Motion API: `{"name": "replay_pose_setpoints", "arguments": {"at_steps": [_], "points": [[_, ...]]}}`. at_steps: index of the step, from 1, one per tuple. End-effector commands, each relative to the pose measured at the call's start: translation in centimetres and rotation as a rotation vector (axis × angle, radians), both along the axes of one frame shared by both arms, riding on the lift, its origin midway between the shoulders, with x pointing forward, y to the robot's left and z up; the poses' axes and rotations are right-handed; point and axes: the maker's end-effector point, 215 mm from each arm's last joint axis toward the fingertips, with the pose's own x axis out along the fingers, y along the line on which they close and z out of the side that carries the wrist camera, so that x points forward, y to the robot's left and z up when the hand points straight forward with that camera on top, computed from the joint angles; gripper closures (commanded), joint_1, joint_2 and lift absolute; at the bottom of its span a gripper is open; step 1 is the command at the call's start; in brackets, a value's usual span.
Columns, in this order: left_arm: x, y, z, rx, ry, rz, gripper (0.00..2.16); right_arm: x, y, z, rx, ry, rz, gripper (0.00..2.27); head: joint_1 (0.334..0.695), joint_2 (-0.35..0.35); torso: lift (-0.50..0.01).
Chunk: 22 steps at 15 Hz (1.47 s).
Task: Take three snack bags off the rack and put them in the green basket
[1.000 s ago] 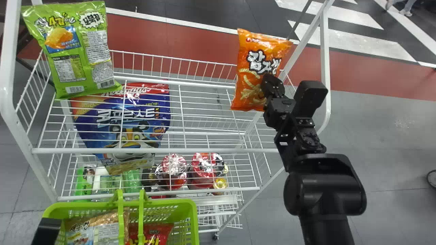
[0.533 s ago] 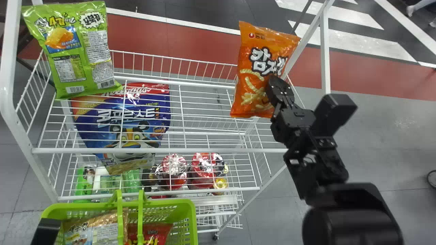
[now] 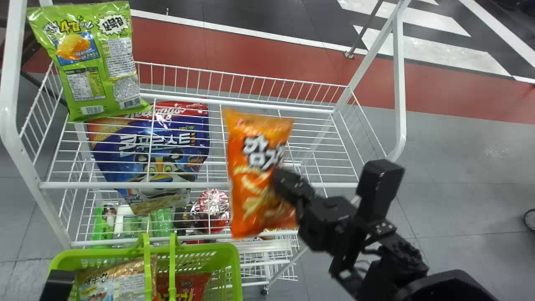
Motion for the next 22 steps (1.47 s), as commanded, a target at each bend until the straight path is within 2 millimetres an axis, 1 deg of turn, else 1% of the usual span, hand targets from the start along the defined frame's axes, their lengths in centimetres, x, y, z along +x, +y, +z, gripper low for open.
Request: {"name": "replay_pose_setpoints", "arguments": {"at_steps": [1,2,4,6,8,10,12,14,16,18,19,20,21,22], "points": [[0.1,0.1,-0.1,-0.001,-0.015,0.012,1.91,-4.4,2.6,-3.9,0.006,0.198,0.081,2.24,0.695,-0.35,-0.027],[0.1,0.1,-0.1,0.002,-0.016,0.013,1.91,-6.1,3.5,-5.2,0.01,0.258,0.11,2.24,0.695,-0.35,-0.027],[0.2,0.0,-0.2,0.001,-0.022,0.017,1.91,-8.7,4.7,-7.2,-0.011,0.339,0.155,2.24,0.695,-0.35,-0.027],[0.3,0.0,-0.1,0.0,-0.025,0.017,1.91,-10.9,6.4,-9.2,-0.039,0.389,0.206,2.24,0.695,-0.35,-0.027],[0.2,-0.2,-0.1,-0.002,-0.022,0.015,1.91,-12.5,8.8,-10.8,-0.045,0.412,0.264,2.24,0.695,-0.35,-0.027],[0.1,-0.3,0.0,-0.005,-0.024,0.01,1.91,-13.1,10.9,-11.8,-0.045,0.406,0.308,2.24,0.695,-0.317,-0.027],[-0.1,-0.4,0.1,-0.005,-0.016,0.007,1.91,-13.3,12.3,-12.8,-0.08,0.391,0.34,2.24,0.695,-0.279,-0.027],[-0.2,-0.4,0.1,-0.005,-0.013,0.006,1.91,-13.9,12.7,-14.7,-0.108,0.416,0.358,2.24,0.695,-0.223,-0.027],[-0.2,-0.4,0.1,-0.003,-0.012,0.006,1.91,-15.4,13.3,-16.6,-0.116,0.46,0.385,2.24,0.695,-0.206,-0.027],[-0.2,-0.4,0.1,-0.004,-0.012,0.004,1.91,-16.9,14.1,-17.2,-0.117,0.485,0.419,2.24,0.695,-0.187,-0.027],[-0.2,-0.5,0.2,-0.005,-0.013,0.003,1.91,-16.9,14.0,-17.4,-0.121,0.485,0.417,2.24,0.695,-0.181,-0.027],[-0.3,-0.5,0.3,-0.006,-0.014,0.0,1.91,-16.2,13.3,-17.5,-0.134,0.478,0.389,2.24,0.695,-0.176,-0.027],[-0.3,-0.4,0.2,-0.003,-0.012,-0.002,1.91,-15.2,12.5,-16.9,-0.129,0.455,0.362,2.02,0.695,-0.181,-0.027],[-0.5,-0.4,0.2,-0.003,-0.009,-0.002,1.91,-14.4,12.0,-15.9,-0.122,0.424,0.343,1.47,0.695,-0.194,-0.027]]}}
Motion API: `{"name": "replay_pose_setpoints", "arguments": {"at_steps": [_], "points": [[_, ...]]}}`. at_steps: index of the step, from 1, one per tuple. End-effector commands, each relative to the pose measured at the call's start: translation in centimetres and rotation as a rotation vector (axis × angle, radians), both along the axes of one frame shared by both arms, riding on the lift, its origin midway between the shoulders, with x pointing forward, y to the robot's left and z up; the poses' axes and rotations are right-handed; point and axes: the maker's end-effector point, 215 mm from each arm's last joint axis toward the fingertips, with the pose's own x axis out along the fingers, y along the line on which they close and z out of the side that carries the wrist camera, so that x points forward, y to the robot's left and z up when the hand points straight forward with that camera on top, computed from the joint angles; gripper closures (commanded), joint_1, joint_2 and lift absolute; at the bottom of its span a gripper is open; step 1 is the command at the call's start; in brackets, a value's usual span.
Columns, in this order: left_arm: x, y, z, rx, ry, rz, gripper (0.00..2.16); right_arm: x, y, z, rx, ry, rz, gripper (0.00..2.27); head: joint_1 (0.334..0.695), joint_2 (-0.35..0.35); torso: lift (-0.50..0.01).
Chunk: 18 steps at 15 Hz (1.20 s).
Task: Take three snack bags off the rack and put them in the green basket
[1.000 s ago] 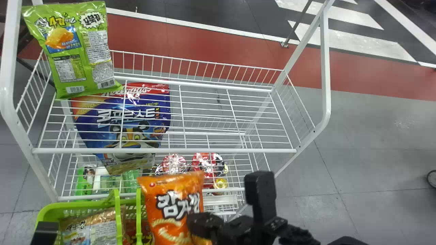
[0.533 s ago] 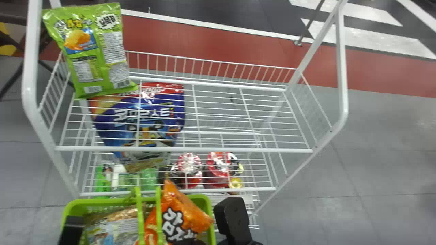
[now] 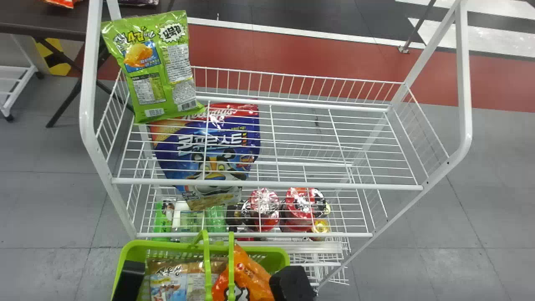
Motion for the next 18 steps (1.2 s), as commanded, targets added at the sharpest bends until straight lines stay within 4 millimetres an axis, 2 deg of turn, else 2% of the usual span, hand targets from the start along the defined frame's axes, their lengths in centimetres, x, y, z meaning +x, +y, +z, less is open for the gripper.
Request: {"name": "replay_pose_setpoints", "arguments": {"at_steps": [1,2,5,9,11,13,14,16,17,18], "points": [[-0.2,0.1,-0.1,0.002,0.006,-0.001,1.91,1.7,-0.9,2.0,0.023,-0.064,-0.038,0.54,0.695,-0.206,-0.027],[-0.2,0.1,-0.1,0.003,0.004,-0.001,1.91,1.9,-1.0,2.7,0.038,-0.064,-0.046,0.03,0.695,-0.214,-0.027],[-0.2,0.1,-0.3,0.008,0.007,0.0,1.91,1.8,-0.9,5.3,0.085,-0.061,-0.06,0.02,0.695,-0.227,-0.027],[-0.3,0.2,-0.5,0.013,0.011,0.003,1.91,0.0,-1.0,6.9,0.114,0.014,-0.047,0.04,0.695,-0.226,-0.027],[-0.2,0.2,-0.6,0.017,0.01,0.005,1.91,0.6,-1.7,7.7,0.106,-0.003,-0.059,0.04,0.695,-0.235,-0.027],[-0.3,0.2,-0.8,0.027,0.02,0.007,1.91,2.7,-3.0,9.6,0.104,-0.07,-0.089,0.04,0.695,-0.247,-0.027],[-0.4,0.1,-0.9,0.031,0.024,0.008,1.91,5.2,-3.7,11.7,0.116,-0.174,-0.114,0.04,0.695,-0.266,-0.027],[-0.6,-0.1,-1.1,0.041,0.037,0.003,1.91,11.9,-5.3,18.2,0.13,-0.524,-0.18,0.04,0.695,-0.278,-0.027],[-0.8,-0.3,-1.3,0.047,0.041,-0.003,1.91,14.4,-5.7,23.0,0.176,-0.736,-0.2,0.04,0.695,-0.283,-0.027],[-0.9,-0.4,-1.4,0.05,0.044,-0.006,1.91,15.3,-5.9,26.9,0.225,-0.893,-0.215,0.04,0.695,-0.283,-0.027]]}}
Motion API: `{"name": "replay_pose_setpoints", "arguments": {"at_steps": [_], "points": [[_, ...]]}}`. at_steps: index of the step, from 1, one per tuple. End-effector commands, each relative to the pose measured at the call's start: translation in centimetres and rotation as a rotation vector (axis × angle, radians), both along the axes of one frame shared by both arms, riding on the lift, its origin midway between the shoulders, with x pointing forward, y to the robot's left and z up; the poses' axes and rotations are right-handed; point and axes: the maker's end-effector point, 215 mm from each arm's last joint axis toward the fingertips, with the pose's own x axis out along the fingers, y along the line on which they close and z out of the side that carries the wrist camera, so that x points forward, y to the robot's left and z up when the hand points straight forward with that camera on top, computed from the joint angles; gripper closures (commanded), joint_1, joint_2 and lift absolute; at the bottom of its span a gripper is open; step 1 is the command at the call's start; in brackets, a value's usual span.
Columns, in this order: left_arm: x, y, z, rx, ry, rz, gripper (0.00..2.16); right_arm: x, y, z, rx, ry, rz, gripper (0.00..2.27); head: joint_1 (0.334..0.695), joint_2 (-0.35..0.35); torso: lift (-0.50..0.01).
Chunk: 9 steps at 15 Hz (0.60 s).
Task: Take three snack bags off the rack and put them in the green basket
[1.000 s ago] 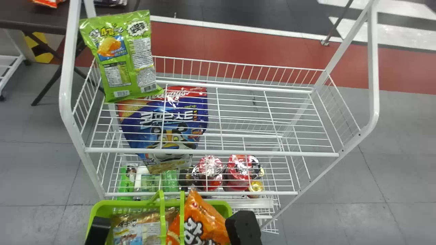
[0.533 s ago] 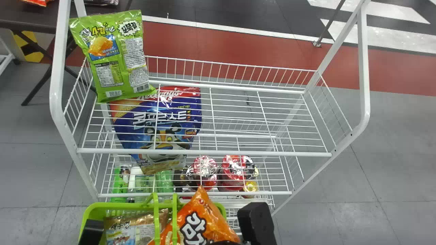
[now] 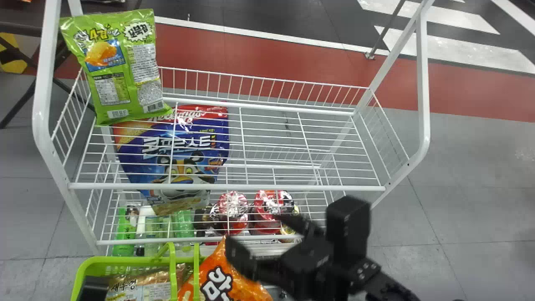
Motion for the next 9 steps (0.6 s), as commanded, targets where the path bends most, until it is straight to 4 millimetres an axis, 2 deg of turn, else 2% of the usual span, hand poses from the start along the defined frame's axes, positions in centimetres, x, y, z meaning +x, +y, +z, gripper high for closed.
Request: {"name": "replay_pose_setpoints", "arguments": {"at_steps": [1,2,4,6,9], "points": [[-0.2,-0.3,-0.1,0.003,0.006,-0.01,1.91,1.8,-0.6,7.4,0.062,-0.304,-0.038,0.05,0.695,-0.28,-0.027],[-0.2,-0.3,-0.2,0.009,0.008,-0.011,1.91,1.9,-0.8,7.7,0.068,-0.322,-0.073,0.05,0.695,-0.281,-0.027],[-0.2,-0.2,-0.3,0.011,0.011,-0.011,1.91,1.4,-1.3,6.6,0.041,-0.312,-0.172,0.05,0.695,-0.293,-0.027],[-0.3,-0.1,-0.5,0.014,0.011,-0.013,1.91,0.3,-1.1,4.6,0.045,-0.256,-0.19,0.05,0.695,-0.318,-0.027],[-0.3,0.2,-0.8,0.019,0.008,-0.015,1.91,-0.8,-1.9,2.5,0.039,-0.208,-0.214,0.06,0.695,-0.311,-0.027]]}}
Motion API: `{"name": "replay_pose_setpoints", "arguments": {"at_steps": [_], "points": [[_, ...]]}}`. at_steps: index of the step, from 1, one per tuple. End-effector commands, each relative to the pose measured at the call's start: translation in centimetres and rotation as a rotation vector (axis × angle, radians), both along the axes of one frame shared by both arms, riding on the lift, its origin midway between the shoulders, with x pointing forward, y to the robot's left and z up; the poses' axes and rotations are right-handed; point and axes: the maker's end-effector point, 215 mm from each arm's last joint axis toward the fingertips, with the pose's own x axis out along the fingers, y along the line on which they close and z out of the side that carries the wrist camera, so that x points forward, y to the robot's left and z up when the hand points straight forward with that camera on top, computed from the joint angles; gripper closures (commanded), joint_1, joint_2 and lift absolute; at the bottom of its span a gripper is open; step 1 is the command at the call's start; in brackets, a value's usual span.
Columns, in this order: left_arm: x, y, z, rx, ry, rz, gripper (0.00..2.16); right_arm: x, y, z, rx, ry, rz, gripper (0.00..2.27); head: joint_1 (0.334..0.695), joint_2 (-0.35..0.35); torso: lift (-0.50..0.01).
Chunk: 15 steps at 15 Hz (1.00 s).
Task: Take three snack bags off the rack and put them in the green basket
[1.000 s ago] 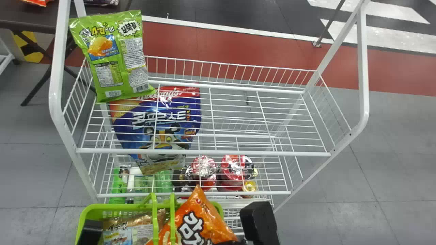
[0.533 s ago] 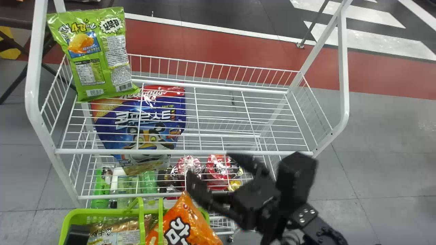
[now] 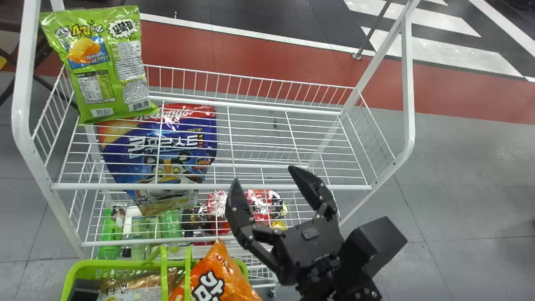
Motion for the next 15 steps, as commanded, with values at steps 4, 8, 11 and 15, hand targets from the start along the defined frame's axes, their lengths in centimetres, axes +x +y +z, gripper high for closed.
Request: {"name": "replay_pose_setpoints", "arguments": {"at_steps": [4,8,11,15], "points": [[0.12,0.59,-0.42,0.003,-0.005,0.002,1.91,-1.06,-1.28,-0.75,0.007,0.013,-0.036,0.07,0.695,-0.329,-0.027],[-0.17,0.73,-0.52,0.006,0.001,-0.001,1.91,-1.07,-1.3,-0.26,0.015,-0.002,-0.04,0.08,0.695,-0.338,-0.027],[-0.38,0.79,-0.51,0.004,0.007,0.002,1.91,-1.01,-1.34,-0.11,0.016,-0.008,-0.042,0.08,0.695,-0.339,-0.027],[-0.23,1.04,-0.64,0.009,0.008,0.008,1.91,-0.95,-1.49,-0.09,0.011,-0.01,-0.042,0.08,0.695,-0.338,-0.027]]}}
